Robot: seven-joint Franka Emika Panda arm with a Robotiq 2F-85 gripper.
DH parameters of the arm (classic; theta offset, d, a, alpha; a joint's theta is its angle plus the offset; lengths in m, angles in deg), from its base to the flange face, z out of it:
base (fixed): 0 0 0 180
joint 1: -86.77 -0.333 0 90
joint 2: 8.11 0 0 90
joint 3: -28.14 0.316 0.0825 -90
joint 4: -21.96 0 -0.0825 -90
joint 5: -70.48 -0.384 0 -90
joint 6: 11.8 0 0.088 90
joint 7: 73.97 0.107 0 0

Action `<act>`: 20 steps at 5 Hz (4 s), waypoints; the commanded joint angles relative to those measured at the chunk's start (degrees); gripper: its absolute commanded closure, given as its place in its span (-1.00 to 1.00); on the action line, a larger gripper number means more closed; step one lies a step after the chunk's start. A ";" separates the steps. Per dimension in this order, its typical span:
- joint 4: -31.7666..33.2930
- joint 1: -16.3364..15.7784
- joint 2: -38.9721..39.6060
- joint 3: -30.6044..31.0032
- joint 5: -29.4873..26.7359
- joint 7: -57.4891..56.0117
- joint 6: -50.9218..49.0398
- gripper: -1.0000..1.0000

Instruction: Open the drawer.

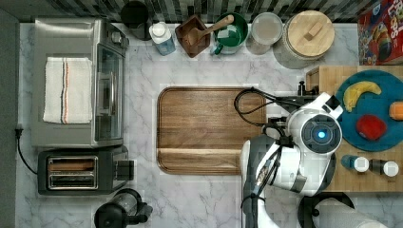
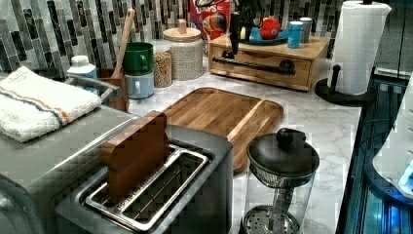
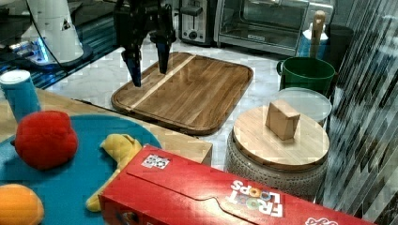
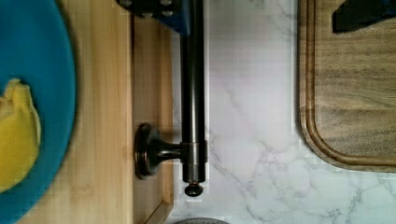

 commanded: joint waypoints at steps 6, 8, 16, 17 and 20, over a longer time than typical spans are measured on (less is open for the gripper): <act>6.54 4.30 8.89 -0.33 0.71 0.93 20.59 -1.00; 5.66 4.92 10.02 1.97 -2.68 -0.72 20.37 -1.00; 12.19 -11.96 4.06 13.83 -3.62 16.16 17.68 -1.00; 11.32 -12.47 4.70 14.06 -2.68 17.16 17.09 -1.00; 10.76 -11.92 2.76 15.29 -6.45 17.51 13.49 -1.00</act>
